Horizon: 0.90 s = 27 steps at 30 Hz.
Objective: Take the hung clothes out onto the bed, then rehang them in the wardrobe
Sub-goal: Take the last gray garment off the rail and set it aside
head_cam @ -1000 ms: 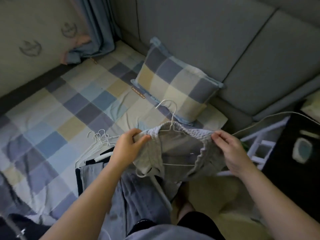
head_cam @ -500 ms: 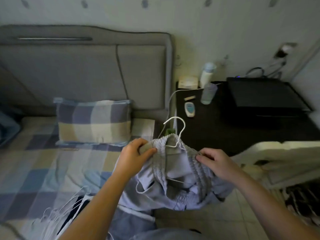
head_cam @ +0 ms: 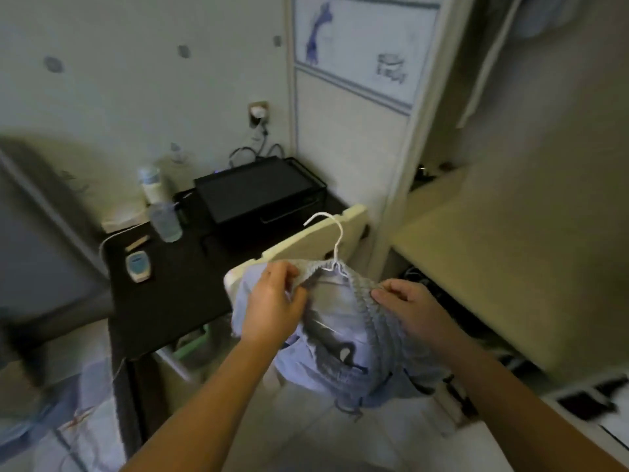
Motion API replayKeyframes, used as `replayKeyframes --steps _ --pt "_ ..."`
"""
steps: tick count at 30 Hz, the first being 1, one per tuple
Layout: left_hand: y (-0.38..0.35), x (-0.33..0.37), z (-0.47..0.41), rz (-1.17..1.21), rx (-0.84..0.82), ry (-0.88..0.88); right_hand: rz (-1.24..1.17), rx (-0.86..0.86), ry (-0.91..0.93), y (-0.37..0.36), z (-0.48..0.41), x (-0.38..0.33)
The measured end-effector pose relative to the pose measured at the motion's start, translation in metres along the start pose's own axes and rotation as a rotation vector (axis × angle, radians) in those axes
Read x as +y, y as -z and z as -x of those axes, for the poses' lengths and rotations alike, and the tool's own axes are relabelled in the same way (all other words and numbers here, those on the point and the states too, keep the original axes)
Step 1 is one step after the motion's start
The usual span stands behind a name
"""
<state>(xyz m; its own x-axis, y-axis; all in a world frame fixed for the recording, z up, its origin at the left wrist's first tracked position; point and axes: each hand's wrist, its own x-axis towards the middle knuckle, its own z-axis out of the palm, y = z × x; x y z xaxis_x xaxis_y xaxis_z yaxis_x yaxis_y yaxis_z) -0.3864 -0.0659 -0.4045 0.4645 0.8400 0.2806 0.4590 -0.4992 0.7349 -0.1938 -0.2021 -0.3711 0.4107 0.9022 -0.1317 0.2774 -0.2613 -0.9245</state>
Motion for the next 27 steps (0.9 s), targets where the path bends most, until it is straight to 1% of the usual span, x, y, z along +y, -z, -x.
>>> replayKeyframes --steps 3,7,9,10,11,14,18,22,25,27 --pt "-0.055 0.057 -0.026 0.044 -0.111 -0.109 -0.065 0.214 -0.034 0.061 0.013 0.012" --pt "-0.122 0.125 -0.04 0.111 -0.345 -0.209 -0.115 0.469 -0.059 0.129 0.029 0.017" --pt "-0.149 0.154 -0.046 0.222 -0.387 -0.295 -0.139 0.573 -0.079 0.156 0.03 0.02" --pt "-0.16 0.168 -0.052 0.264 -0.395 -0.322 -0.172 0.623 -0.094 0.167 0.03 0.02" --pt "-0.168 0.18 -0.061 0.276 -0.438 -0.328 -0.208 0.666 -0.109 0.179 0.03 0.019" --pt "-0.189 0.213 -0.1 0.316 -0.555 -0.383 -0.301 0.742 -0.141 0.213 0.023 0.009" --pt "-0.211 0.257 -0.16 0.385 -0.602 -0.463 -0.425 0.807 -0.174 0.256 0.007 -0.019" --pt "-0.22 0.303 -0.221 0.485 -0.664 -0.503 -0.526 0.876 -0.094 0.295 -0.023 -0.06" --pt "-0.216 0.332 -0.268 0.469 -0.651 -0.596 -0.548 0.943 -0.029 0.325 -0.052 -0.094" --pt "-0.209 0.351 -0.298 0.466 -0.628 -0.667 -0.579 0.947 0.017 0.345 -0.072 -0.115"
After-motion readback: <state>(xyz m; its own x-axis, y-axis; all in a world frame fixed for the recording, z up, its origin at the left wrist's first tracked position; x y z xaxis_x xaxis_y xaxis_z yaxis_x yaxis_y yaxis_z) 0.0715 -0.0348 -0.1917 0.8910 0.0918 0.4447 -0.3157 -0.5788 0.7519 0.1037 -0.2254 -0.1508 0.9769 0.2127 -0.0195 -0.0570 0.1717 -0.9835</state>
